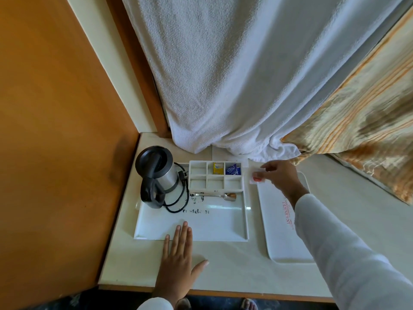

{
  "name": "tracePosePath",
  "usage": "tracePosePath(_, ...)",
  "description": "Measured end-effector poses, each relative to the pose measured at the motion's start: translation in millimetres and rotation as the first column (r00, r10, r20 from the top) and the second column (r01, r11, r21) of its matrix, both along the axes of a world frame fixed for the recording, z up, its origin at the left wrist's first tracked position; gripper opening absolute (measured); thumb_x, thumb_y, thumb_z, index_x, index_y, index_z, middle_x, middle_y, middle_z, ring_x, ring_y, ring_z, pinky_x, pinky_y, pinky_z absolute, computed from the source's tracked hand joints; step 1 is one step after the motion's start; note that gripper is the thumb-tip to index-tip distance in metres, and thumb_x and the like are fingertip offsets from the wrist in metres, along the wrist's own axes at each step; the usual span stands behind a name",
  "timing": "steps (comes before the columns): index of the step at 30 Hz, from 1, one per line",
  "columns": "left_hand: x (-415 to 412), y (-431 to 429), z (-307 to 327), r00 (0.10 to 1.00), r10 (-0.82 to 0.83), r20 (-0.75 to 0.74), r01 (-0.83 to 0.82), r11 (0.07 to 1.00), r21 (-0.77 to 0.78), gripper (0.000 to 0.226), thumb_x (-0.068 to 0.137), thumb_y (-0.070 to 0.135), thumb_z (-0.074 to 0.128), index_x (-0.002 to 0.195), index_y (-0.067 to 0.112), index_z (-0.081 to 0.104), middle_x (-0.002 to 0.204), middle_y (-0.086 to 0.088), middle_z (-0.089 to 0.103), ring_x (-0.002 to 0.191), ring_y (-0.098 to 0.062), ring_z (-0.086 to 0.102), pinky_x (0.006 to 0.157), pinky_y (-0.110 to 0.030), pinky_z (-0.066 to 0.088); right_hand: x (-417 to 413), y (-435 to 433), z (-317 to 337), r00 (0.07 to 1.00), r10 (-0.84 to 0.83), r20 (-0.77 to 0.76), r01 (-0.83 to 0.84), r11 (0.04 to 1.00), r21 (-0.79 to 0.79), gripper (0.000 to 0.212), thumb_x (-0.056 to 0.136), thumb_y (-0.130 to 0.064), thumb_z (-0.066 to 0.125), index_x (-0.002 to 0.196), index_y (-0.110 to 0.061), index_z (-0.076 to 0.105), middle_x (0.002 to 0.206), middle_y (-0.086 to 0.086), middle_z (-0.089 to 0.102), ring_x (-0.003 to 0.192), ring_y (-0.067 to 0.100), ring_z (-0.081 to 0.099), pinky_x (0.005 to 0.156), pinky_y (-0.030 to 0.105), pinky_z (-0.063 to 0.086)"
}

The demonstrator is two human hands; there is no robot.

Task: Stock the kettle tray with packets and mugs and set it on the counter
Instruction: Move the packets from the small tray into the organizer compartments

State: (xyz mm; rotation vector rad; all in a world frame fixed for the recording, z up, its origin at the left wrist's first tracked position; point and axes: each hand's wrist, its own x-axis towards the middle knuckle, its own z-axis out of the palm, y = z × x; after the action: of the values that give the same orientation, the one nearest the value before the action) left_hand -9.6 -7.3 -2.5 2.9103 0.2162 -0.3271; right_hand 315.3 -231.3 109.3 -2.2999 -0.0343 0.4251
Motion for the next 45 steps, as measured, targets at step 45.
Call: tracePosePath(45, 2.1, -1.6, 1.1, 1.000, 0.009, -0.019, -0.008, 1.000, 0.014, 0.106, 0.088, 0.083, 0.032, 0.159, 0.005, 0.019, 0.170, -0.014, 0.011, 0.155, -0.034, 0.017, 0.117, -0.057, 0.018, 4.1, -58.9, -28.0, 0.985, -0.158, -0.063, 0.128, 0.935, -0.331, 0.021, 0.071, -0.034, 0.084, 0.060, -0.017, 0.079, 0.055, -0.003, 0.072, 0.068, 0.020, 0.073, 0.077, 0.032, 0.057)
